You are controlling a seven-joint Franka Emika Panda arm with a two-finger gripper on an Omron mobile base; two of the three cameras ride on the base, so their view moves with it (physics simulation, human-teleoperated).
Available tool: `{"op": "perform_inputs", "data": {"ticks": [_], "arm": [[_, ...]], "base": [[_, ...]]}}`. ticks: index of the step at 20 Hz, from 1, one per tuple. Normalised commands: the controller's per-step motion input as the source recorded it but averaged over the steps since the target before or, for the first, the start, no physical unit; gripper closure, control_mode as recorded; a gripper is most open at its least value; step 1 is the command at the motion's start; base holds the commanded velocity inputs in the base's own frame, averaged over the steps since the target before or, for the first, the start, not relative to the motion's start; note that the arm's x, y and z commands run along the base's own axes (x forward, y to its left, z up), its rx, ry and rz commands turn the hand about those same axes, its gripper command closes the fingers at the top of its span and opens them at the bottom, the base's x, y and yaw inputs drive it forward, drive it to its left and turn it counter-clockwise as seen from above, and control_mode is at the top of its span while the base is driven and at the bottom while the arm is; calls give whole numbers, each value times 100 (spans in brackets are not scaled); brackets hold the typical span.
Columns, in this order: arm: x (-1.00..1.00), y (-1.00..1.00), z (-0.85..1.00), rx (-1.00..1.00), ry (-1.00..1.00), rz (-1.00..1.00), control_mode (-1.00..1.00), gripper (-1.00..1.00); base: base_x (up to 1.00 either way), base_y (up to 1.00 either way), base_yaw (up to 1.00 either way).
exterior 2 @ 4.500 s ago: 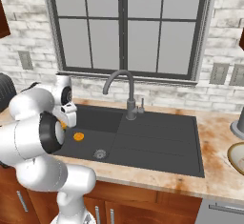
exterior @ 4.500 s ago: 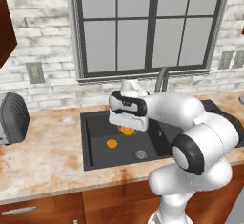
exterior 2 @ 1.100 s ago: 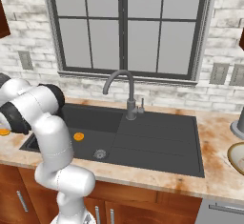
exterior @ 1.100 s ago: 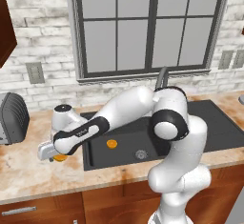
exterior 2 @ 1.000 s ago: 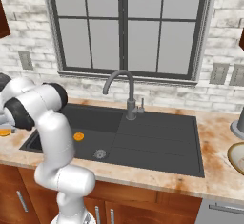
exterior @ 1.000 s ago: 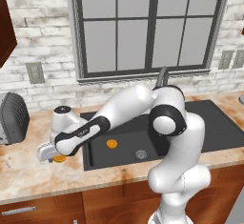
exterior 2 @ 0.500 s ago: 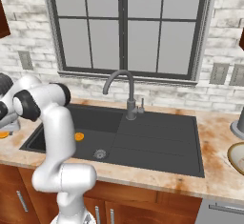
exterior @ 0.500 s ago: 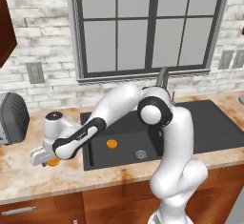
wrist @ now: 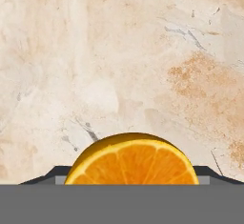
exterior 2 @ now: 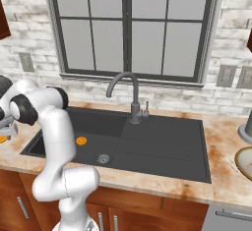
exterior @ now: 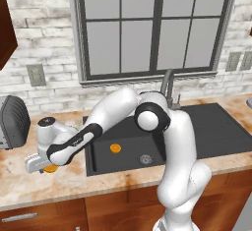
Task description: Remove the orange and orange from the sink. Then move the bowl and cup from the counter to the sink for washing.
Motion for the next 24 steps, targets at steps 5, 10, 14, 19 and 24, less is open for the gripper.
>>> {"op": "perform_inputs", "data": {"ticks": [5,10,14,19,24], "arm": [[1,0,-27,0,0,0,-100,-100],[1,0,-22,0,0,0,-100,-100],[0,0,-1,0,0,0,-100,-100],[0,-2,0,0,0,0,-100,-100],[0,-10,13,0,0,0,-100,-100]], "base": [[0,0,0],[0,0,0],[0,0,0],[0,0,0],[0,0,0]]}}
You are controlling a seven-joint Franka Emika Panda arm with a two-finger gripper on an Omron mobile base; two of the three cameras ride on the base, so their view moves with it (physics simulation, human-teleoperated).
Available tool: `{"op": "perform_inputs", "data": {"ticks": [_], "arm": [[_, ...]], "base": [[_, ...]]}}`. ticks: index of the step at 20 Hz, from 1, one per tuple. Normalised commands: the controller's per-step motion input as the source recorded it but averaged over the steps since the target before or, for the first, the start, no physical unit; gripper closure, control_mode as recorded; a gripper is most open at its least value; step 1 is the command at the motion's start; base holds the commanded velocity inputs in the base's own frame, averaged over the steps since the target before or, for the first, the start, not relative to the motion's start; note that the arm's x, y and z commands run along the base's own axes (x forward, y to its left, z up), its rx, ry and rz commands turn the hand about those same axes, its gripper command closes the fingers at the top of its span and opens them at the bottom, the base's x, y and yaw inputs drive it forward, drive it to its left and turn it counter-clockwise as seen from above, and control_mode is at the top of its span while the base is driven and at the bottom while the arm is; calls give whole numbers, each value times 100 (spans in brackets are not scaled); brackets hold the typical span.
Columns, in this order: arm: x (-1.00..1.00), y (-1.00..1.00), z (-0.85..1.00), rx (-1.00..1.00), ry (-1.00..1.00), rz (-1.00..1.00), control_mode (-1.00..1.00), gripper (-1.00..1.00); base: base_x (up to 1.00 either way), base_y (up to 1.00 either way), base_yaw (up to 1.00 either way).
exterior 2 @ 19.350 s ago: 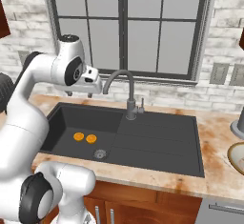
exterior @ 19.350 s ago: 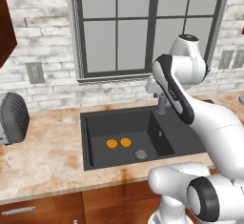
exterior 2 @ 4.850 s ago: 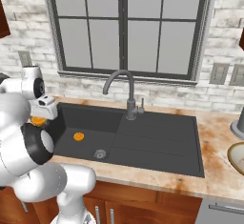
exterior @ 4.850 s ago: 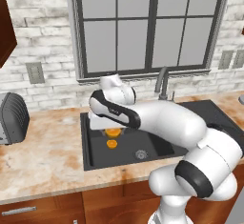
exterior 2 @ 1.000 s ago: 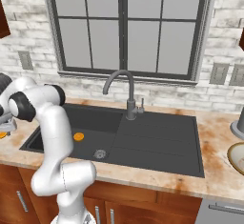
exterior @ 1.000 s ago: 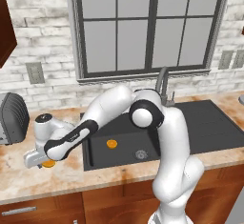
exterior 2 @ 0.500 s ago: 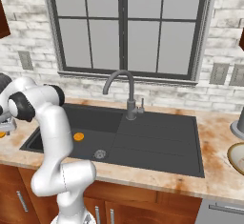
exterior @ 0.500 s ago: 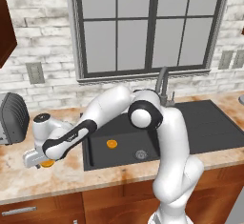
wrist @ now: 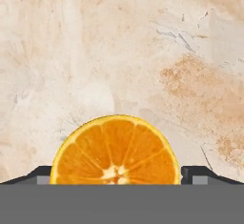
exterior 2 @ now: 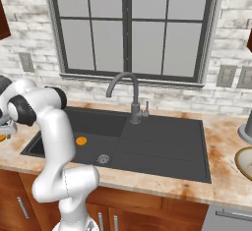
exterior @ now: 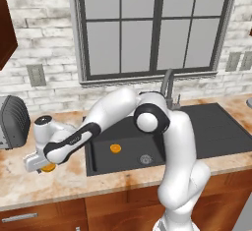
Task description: Remove the orange and orange from the sink. Then move the bowl and cup from the counter to the sink for washing.
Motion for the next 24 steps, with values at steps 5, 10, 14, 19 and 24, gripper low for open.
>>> {"op": "perform_inputs", "data": {"ticks": [5,10,14,19,24], "arm": [[0,-10,40,0,-1,0,-100,-100],[-8,-16,41,0,0,0,-100,-100],[-14,-35,30,0,-1,0,-100,-100],[-12,-49,16,6,-5,0,-100,-100],[-7,-53,10,11,-5,0,-100,-100]], "base": [[0,0,0],[0,0,0],[0,0,0],[0,0,0],[0,0,0]]}}
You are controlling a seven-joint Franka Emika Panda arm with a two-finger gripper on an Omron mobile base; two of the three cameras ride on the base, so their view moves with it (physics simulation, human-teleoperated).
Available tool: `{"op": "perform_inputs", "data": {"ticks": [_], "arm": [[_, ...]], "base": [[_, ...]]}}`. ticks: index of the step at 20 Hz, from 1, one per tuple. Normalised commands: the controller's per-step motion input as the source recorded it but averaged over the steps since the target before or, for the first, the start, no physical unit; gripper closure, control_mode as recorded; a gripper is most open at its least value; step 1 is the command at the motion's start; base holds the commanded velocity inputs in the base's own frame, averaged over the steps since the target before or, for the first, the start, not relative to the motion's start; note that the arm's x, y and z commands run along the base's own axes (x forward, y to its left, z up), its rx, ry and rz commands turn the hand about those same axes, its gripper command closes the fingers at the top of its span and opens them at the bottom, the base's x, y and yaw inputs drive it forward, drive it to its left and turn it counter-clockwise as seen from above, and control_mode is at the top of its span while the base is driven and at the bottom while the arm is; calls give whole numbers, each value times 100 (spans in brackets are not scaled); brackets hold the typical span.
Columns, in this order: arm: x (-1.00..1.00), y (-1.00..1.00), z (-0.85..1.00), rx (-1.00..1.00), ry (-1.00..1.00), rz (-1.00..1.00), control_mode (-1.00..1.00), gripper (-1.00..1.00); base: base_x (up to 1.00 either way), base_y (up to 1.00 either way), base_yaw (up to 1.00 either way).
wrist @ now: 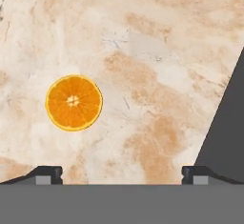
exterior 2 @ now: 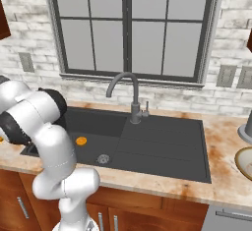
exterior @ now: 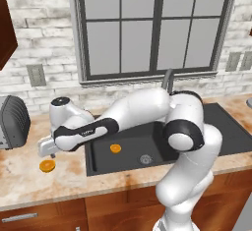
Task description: Remove the orange and orange from the sink. Then move the bowl and cup from the counter to the sink for washing.
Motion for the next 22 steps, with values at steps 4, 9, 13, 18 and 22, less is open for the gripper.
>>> {"op": "perform_inputs", "data": {"ticks": [4,9,13,18,22], "arm": [[-8,-56,7,17,-9,-2,-100,-100],[-6,-54,6,21,-9,-5,-100,-100],[-1,-53,4,10,-9,-6,-100,-100],[1,-48,11,1,-1,-11,-100,-100],[6,-39,24,0,2,-16,-100,-100]], "base": [[0,0,0],[0,0,0],[0,0,0],[0,0,0],[0,0,0]]}}
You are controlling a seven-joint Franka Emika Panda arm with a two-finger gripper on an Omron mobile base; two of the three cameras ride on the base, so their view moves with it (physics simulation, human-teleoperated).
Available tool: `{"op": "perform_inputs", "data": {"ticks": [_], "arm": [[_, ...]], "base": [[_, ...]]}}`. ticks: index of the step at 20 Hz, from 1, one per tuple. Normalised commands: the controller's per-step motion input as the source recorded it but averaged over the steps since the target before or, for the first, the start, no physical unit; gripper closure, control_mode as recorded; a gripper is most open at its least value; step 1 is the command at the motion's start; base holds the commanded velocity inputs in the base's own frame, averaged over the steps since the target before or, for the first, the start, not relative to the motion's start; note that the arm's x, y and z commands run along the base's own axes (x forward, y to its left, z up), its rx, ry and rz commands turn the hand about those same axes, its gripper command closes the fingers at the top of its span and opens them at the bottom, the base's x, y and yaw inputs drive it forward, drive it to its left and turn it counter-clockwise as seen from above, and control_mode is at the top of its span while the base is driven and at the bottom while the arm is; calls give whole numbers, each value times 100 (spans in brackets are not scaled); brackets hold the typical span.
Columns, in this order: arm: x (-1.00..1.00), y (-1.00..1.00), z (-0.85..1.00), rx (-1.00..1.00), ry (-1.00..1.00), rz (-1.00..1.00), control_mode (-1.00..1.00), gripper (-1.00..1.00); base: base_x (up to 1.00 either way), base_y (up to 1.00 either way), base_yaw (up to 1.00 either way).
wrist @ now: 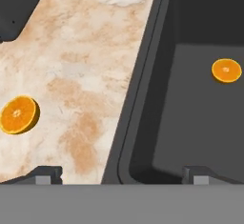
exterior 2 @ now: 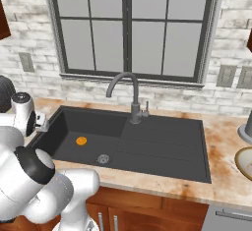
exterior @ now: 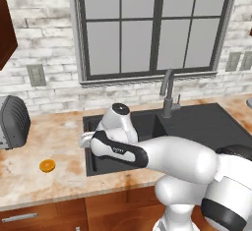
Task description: Remove the orange and orange from the sink. Then move the bowl and cup from the counter to the sink for washing.
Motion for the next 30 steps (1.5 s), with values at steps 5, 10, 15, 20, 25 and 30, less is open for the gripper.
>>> {"op": "perform_inputs", "data": {"ticks": [5,10,15,20,25,30], "arm": [[7,-38,24,0,10,-16,-100,-100],[9,-39,14,0,13,-13,-100,-100],[12,-37,3,0,8,-7,-100,-100],[12,-36,0,-1,0,-6,-100,-100],[17,-34,-2,0,0,-5,-100,-100],[25,-26,-8,-3,0,-3,-100,-100]], "base": [[0,0,0],[0,0,0],[0,0,0],[0,0,0],[0,0,0],[0,0,0]]}}
